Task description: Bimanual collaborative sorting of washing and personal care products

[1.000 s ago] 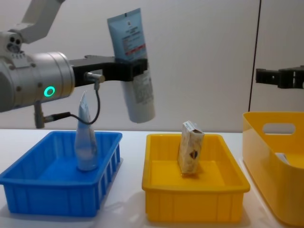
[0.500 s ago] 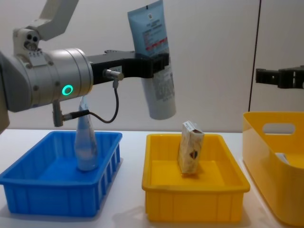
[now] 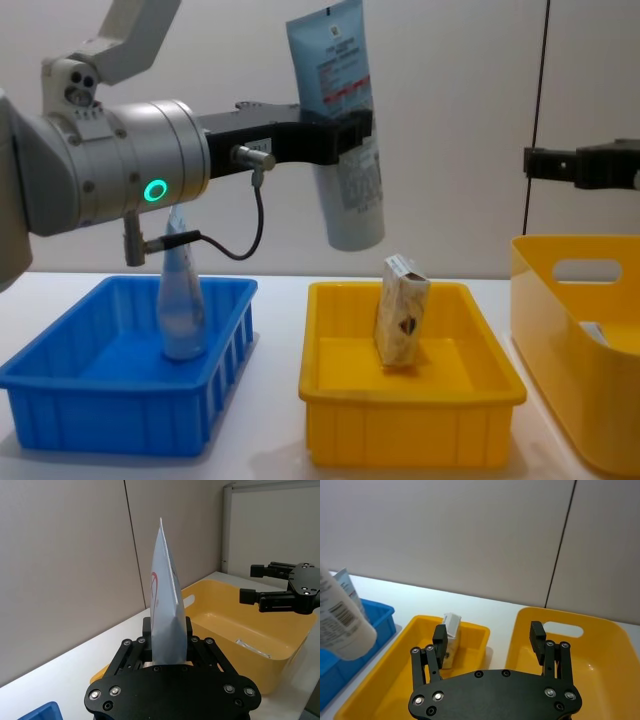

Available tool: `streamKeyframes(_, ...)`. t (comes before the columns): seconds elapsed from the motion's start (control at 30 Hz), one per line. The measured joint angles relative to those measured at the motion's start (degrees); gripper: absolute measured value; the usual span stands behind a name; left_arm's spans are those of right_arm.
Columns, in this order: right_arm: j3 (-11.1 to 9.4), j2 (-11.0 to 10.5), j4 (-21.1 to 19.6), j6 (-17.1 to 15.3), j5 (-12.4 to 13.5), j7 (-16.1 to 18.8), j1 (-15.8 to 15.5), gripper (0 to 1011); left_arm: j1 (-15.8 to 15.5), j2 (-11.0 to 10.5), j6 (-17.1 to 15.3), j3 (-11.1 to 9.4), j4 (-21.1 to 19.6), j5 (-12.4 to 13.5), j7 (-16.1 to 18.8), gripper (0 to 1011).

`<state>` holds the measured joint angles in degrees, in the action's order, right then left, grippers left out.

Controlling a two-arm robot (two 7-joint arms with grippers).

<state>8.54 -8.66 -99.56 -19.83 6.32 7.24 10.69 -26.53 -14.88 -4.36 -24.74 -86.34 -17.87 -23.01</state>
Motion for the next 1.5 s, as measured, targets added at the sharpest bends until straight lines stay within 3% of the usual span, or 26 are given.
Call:
streamKeyframes(0.33,1.4,-2.6,-0.2,-0.4,1.4,5.0,0.7,1002,0.0,0.0,0.2,-0.3,-0.1,0.2,-0.1,280)
streamKeyframes(0.93,6.3,-7.9,2.0,0.9,2.9,16.1,4.2,1002,-0.1,0.0,0.3,-0.5,-0.2,0.3,-0.1,280)
streamKeyframes(1.5,10.6,-10.2,7.0,4.6,1.9,20.7,8.2,1002,-0.1,0.0,0.4,-0.5,-0.1,0.3,-0.1,280)
